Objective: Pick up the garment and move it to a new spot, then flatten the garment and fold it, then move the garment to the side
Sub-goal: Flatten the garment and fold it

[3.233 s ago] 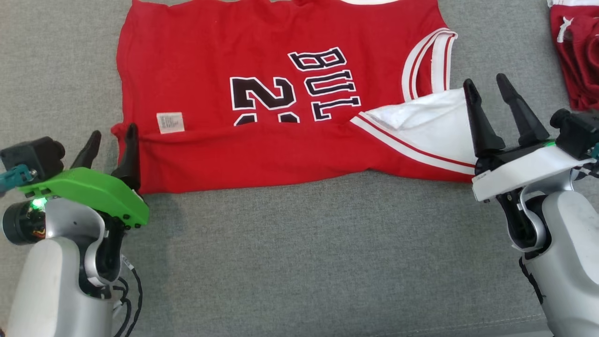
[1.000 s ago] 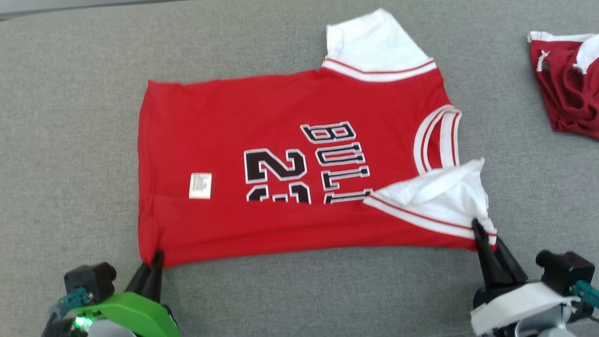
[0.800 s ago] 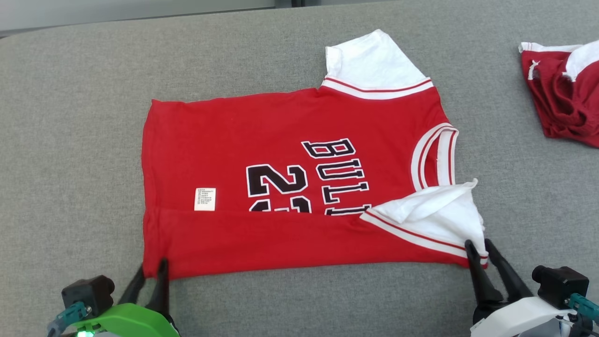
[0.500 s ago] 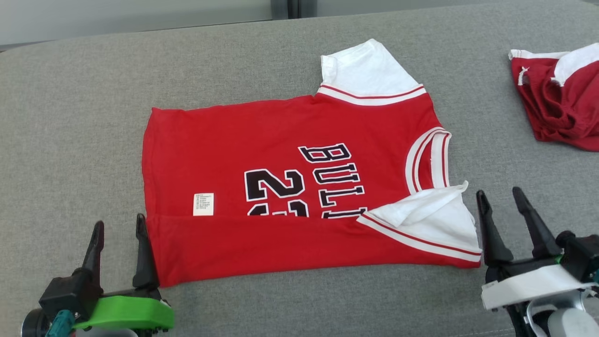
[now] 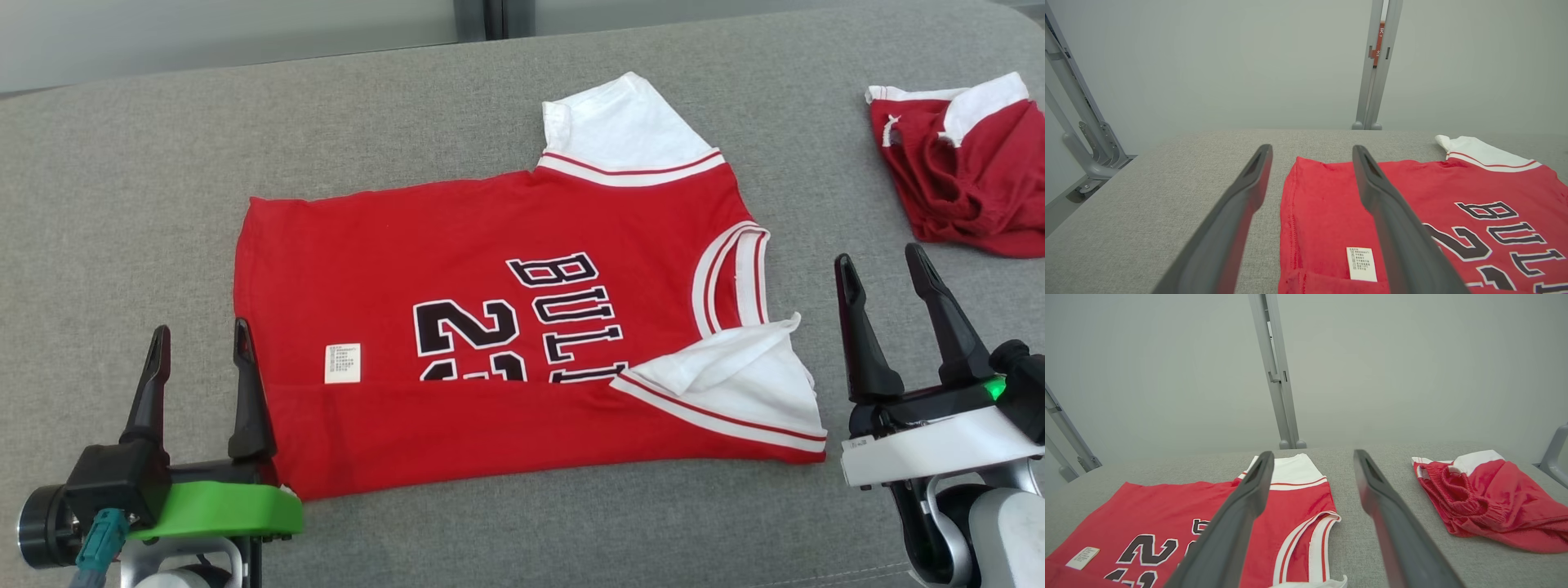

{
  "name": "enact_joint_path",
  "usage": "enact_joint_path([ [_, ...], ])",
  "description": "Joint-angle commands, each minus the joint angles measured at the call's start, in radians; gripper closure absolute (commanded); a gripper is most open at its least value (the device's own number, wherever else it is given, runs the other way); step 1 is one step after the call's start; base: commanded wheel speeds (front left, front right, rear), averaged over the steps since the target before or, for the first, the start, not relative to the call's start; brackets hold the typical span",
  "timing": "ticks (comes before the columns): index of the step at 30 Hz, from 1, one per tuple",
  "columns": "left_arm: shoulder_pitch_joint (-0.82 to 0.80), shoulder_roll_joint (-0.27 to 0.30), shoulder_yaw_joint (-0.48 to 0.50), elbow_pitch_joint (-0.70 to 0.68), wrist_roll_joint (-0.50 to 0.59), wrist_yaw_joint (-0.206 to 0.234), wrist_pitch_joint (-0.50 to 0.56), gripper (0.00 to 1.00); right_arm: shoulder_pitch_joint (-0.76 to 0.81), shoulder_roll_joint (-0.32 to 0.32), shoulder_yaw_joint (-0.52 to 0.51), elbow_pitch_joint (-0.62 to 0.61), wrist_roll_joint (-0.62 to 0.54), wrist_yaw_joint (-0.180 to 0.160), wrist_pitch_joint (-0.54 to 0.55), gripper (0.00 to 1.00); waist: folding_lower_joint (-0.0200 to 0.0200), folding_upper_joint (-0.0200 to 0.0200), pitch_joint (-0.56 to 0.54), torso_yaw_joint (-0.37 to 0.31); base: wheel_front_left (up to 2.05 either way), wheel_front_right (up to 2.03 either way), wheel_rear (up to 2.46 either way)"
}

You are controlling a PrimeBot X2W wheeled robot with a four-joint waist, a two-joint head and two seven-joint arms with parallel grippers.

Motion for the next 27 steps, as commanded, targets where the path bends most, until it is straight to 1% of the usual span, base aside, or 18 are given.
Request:
enact_joint_path([
  [1,-0.013,0.007,0.0,-0.005,0.003,0.005,0.006,0.0,-0.008,0.005,-0.002,-0.004,-0.002,0.0,0.0,0.0,0.0,0.0,0.005,0.001,0.0,0.0,0.0],
  [4,-0.044,0.02,-0.008,-0.003,0.003,-0.009,0.031,0.0,-0.008,0.008,-0.008,-0.009,0.003,0.0,0.001,0.0,0.0,0.0,0.023,0.006,0.0,0.0,0.0],
  [6,-0.088,0.026,-0.02,0.003,-0.011,-0.03,0.063,0.0,-0.014,0.01,-0.01,-0.015,0.007,0.0,0.003,0.0,0.0,0.0,0.041,0.01,0.0,0.0,0.0],
  [8,-0.149,0.037,-0.029,0.02,-0.032,-0.057,0.116,0.0,-0.021,0.01,-0.01,-0.022,0.006,0.0,0.007,0.0,0.0,0.0,0.065,0.012,0.0,0.0,0.0],
  [12,-0.317,0.084,-0.031,0.103,-0.091,-0.139,0.247,0.0,-0.045,0.012,0.003,-0.034,0.006,0.0,0.008,0.0,0.0,0.0,0.123,0.002,0.0,0.0,0.0],
  [15,-0.434,0.121,-0.03,0.199,-0.142,-0.2,0.348,0.0,-0.063,0.015,0.017,-0.03,0.01,0.0,0.001,0.0,0.0,0.0,0.165,-0.016,0.0,0.0,0.0],
  [19,-0.551,0.161,-0.032,0.341,-0.186,-0.256,0.445,0.0,-0.088,0.013,0.032,-0.007,0.017,0.0,-0.017,0.0,0.0,0.0,0.207,-0.039,0.0,0.0,0.0],
  [23,-0.626,0.183,-0.038,0.47,-0.221,-0.285,0.488,0.0,-0.107,0.017,0.039,0.018,0.023,0.0,-0.031,0.0,0.0,0.0,0.233,-0.057,0.0,0.0,0.0],
  [27,-0.679,0.198,-0.048,0.573,-0.234,-0.3,0.498,0.0,-0.126,0.009,0.041,0.049,0.034,0.0,-0.042,0.0,0.0,0.0,0.25,-0.065,0.0,0.0,0.0],
])
